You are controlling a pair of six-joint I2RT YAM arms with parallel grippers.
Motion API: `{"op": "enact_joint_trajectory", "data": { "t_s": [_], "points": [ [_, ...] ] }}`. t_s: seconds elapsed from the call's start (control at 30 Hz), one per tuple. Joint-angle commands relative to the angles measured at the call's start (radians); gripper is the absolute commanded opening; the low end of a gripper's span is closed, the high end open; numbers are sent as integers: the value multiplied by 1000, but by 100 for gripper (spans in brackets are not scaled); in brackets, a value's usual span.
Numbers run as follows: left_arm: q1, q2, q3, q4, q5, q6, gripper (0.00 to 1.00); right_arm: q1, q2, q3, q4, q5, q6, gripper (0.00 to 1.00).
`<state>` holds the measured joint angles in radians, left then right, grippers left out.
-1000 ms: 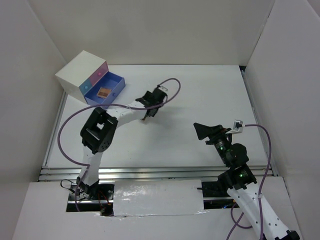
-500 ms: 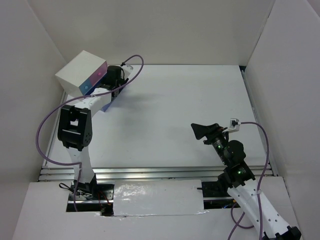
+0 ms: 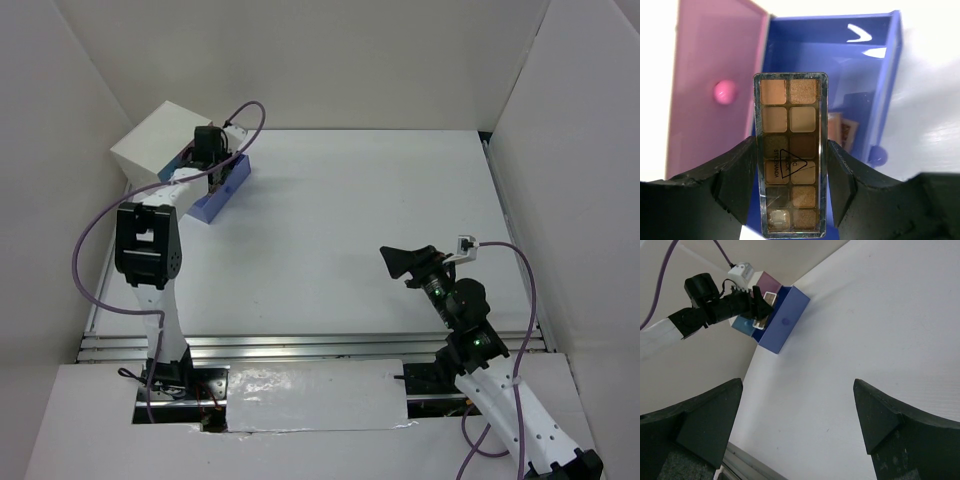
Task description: Organize the makeup
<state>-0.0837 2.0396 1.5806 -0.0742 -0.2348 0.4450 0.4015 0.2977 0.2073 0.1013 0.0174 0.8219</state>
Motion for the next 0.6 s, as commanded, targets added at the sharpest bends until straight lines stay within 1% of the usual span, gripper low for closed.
{"op": "enact_joint_trajectory", "data": {
  "t_s": [0.0,0.07,0.1,0.17,0.2,0.33,0.37,0.4,0.43,0.47,0.5,0.53,0.57],
  "points": [
    [-10,16,47,10,54,0,56,2,9,9,54,0,-1,100],
    [-10,13,32,27,49,-14,70,2,9,9,54,4,-3,100],
    [-10,4,25,37,34,-18,81,2,9,9,55,3,-3,100],
    [-8,-7,9,59,11,-35,89,2,14,7,60,1,-3,100],
    [-8,-21,4,65,-4,-43,99,2,15,7,60,-2,-3,100],
    [-4,-59,24,65,-5,-94,99,2,9,9,54,1,-1,100],
    [-4,-70,33,65,6,-112,98,2,6,9,52,3,-3,100],
    [-4,-100,45,51,27,-158,91,2,4,9,51,6,-1,100],
    [-7,-119,45,42,96,-179,86,2,1,10,49,6,-4,100],
    [-20,-160,26,33,141,-207,69,2,-2,12,46,6,-3,100],
    [-30,-179,6,22,193,-210,56,2,-3,12,44,7,-4,100],
    [-57,-196,-20,21,307,-200,47,2,-5,14,43,12,-6,100],
    [-79,-226,-51,22,348,-177,37,3,-5,14,40,15,-7,100]
  ]
}}
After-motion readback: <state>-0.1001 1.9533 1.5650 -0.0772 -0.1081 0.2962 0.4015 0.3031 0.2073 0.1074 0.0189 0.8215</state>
